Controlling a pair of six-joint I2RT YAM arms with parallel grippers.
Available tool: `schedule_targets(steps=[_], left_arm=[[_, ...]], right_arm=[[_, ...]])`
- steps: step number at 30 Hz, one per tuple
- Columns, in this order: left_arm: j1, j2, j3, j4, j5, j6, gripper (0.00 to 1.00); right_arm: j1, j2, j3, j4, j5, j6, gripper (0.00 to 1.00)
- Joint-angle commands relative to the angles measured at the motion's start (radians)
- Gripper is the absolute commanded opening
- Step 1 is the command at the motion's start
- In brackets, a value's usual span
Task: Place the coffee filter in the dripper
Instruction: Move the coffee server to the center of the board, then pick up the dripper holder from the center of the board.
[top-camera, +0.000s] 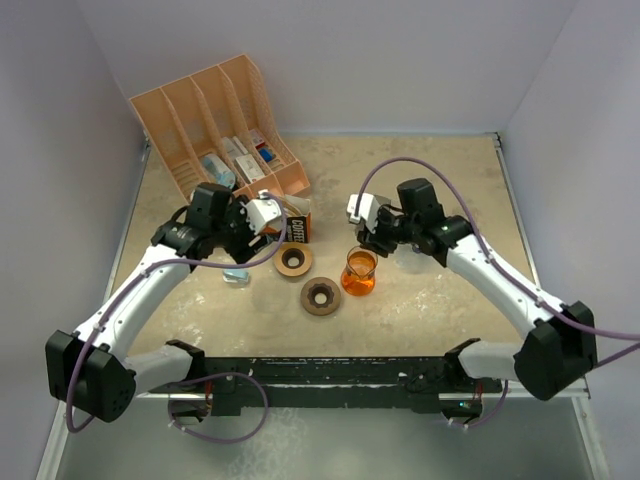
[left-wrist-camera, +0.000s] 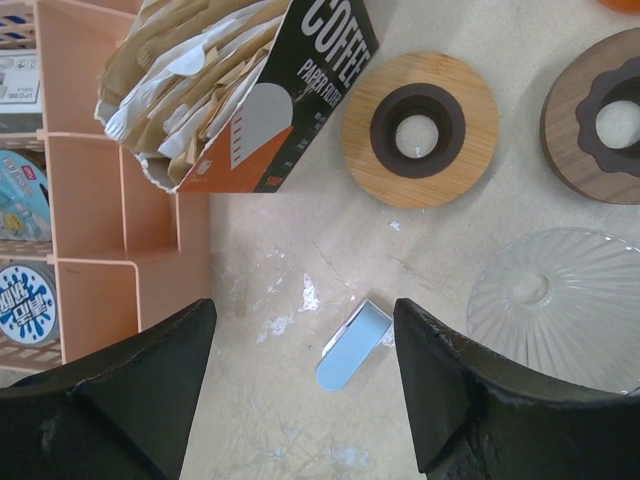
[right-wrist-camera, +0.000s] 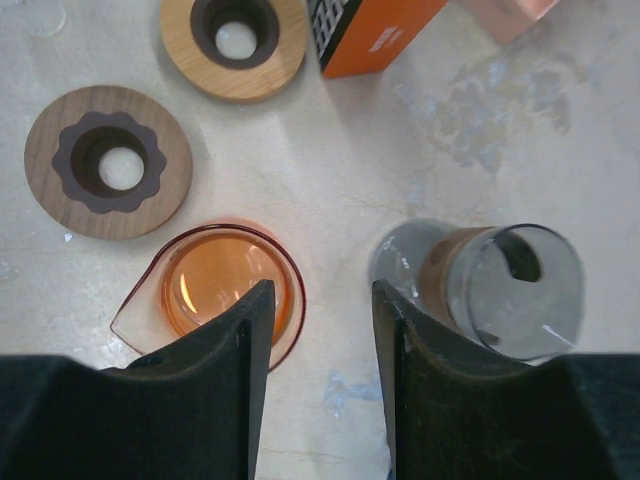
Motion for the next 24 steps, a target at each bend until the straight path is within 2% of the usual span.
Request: schedule_targets(steps=[1, 4, 11, 17, 24], left_arm=[[-0.041, 0.020, 0.053, 0.033, 0.007, -0.022, 0.70], [-0.084, 0.042, 0.078, 0.029, -0.002, -0.027, 0.72], [-0.242, 0.120, 0.152, 0.010, -0.031, -0.056, 0.77], [-0.366, 0.181, 0.155, 0.023, -0.030, -0.098, 0.79], [-0.510, 0.268, 0.131, 0.039, -0.103, -0.101, 0.83]], right_arm=[[-0.025, -0.107, 0.014, 0.075, 0.031, 0.061, 0.47], [-0.072, -0.172, 0.000, 0.108, 0.046, 0.093, 0.48], [-0.268, -0.293, -0.064, 0.219, -0.023, 0.161, 0.49], [-0.417, -0.343, -0.152, 0.358, -0.024, 0.212, 0.50], [-0.490, -0.305, -0.214, 0.472, -0.009, 0.262, 0.53]])
